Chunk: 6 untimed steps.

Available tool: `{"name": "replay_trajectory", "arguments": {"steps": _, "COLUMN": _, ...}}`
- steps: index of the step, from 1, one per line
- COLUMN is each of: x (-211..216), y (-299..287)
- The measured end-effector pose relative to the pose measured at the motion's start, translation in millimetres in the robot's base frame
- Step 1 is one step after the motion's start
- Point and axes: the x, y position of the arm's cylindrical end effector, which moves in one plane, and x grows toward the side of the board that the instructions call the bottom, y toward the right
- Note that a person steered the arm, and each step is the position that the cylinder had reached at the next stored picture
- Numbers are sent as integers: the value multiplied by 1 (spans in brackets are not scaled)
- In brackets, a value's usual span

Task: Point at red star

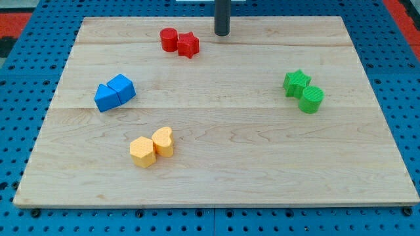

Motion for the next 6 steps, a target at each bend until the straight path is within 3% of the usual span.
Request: {"name": "replay_trajectory", "arguments": {"steps": 6, "x": 0, "y": -14}}
